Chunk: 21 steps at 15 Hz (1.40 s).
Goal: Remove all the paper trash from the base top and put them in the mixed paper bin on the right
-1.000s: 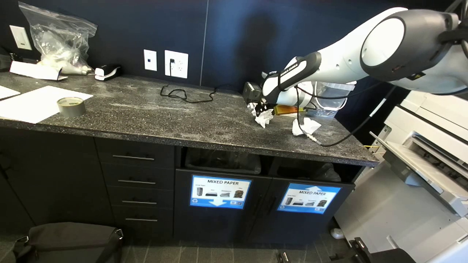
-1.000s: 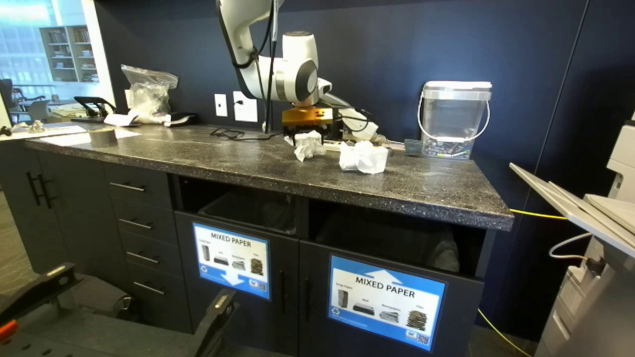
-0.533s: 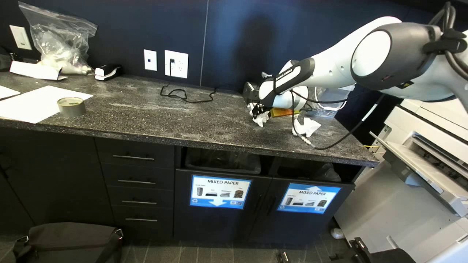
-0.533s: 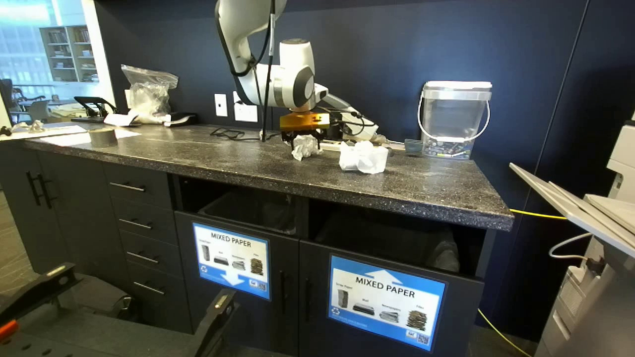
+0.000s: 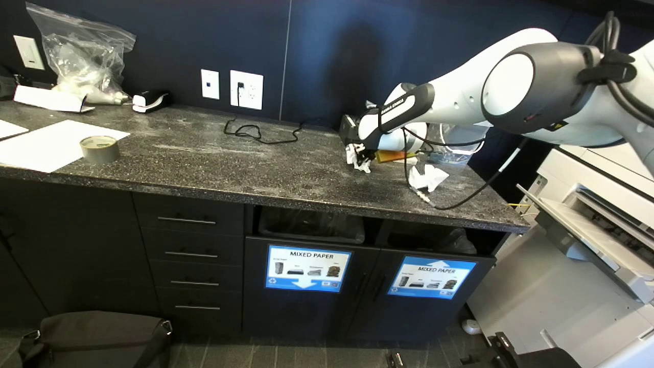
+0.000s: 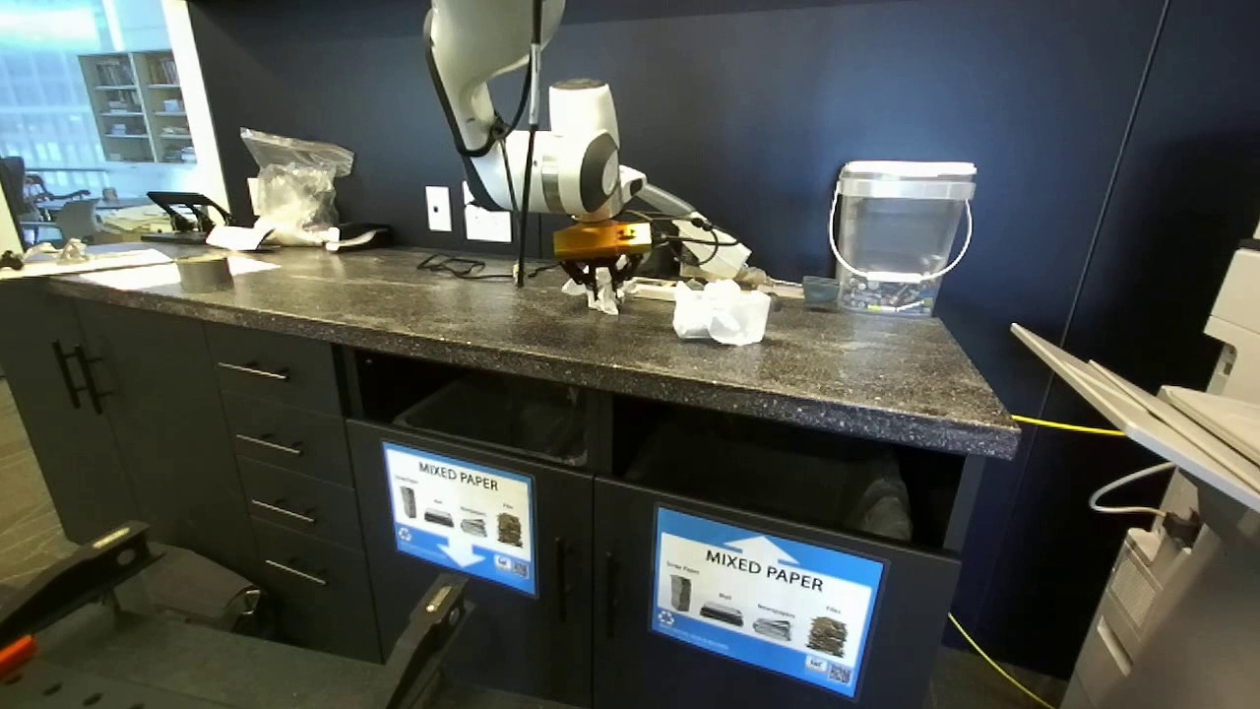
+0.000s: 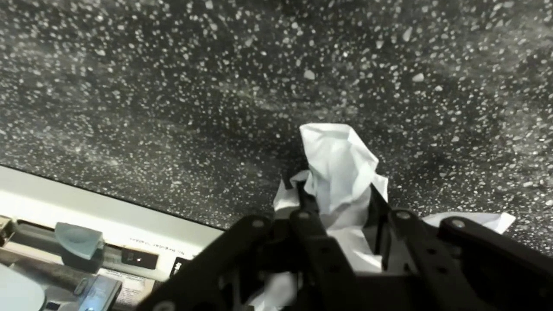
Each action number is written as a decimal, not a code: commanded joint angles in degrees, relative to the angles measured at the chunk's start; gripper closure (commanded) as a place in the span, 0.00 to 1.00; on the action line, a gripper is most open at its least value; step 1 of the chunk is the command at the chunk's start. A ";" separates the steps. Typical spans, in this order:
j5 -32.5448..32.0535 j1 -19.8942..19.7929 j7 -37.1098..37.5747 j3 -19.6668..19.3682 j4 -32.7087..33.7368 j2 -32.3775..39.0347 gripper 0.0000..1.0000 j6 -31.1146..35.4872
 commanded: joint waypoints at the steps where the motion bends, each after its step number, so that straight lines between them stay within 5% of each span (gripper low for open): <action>1: -2.72 1.36 0.13 -1.69 3.59 1.49 0.93 -5.39; 10: -9.18 2.25 -3.72 -3.02 -1.11 -3.62 0.93 -18.27; 21: -12.46 -1.29 -5.61 -4.72 -30.12 -21.99 0.93 -16.19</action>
